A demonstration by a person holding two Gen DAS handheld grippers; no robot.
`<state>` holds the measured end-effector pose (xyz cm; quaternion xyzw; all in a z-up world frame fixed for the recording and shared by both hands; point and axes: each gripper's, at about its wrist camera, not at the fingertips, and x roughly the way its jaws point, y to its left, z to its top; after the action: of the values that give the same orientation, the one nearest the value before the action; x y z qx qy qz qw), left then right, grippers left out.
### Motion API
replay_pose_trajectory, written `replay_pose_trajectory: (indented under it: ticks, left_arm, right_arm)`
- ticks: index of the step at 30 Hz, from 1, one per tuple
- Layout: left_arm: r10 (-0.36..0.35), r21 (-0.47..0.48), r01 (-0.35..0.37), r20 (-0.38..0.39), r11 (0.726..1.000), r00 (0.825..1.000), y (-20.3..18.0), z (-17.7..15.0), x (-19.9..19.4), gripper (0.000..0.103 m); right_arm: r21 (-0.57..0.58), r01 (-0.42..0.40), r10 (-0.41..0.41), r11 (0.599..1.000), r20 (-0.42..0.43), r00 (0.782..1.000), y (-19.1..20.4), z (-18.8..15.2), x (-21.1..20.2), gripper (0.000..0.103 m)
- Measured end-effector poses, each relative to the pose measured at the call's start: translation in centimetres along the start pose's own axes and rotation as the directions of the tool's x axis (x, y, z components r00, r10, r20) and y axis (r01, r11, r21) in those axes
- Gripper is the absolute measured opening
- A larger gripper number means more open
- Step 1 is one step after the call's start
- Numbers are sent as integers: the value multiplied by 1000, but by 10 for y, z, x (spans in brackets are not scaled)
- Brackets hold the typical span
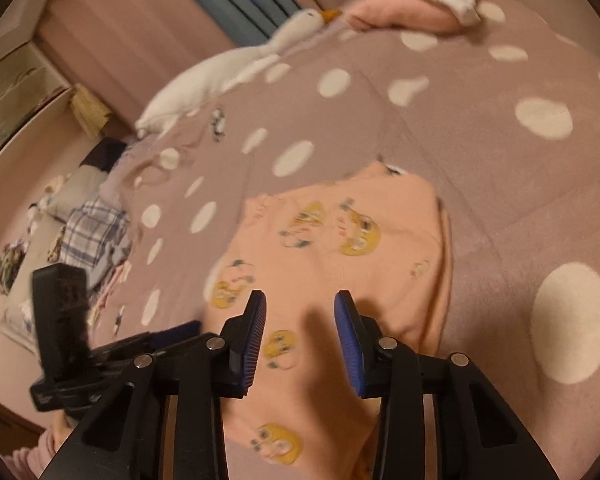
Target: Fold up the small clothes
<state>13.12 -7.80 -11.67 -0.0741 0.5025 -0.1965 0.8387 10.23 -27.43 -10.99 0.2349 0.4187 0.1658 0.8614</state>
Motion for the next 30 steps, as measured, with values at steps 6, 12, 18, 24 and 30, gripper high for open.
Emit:
replay_pose_trajectory:
  ticks: [6,12,18,24,30]
  left_arm:
    - [-5,-4,5,-15,1000,1000,3,0,6,59]
    - [-13,-18,13,-18,1000,1000,5,1,6,61]
    - [-51,-53,49,-37,997,998,6,3,8,63]
    - [-107,-86,102,-59,991,992,6,4,11,64]
    - [-131,-103,124,-64,987,989,4,7,16,70]
  right_arm:
    - [177,29,-34,984,25,999,-50,-7,-10,10]
    - [252,27,-38,967,41,998,-74,-12,-41,30]
    - [277,-55,49,959,28,998,-79,-20,-46,50]
    - [289,-89,96,953,-11,995,-78,-16,-33,51]
    - [268,-92,110,959,-52,993,-70,-12,-21,52]
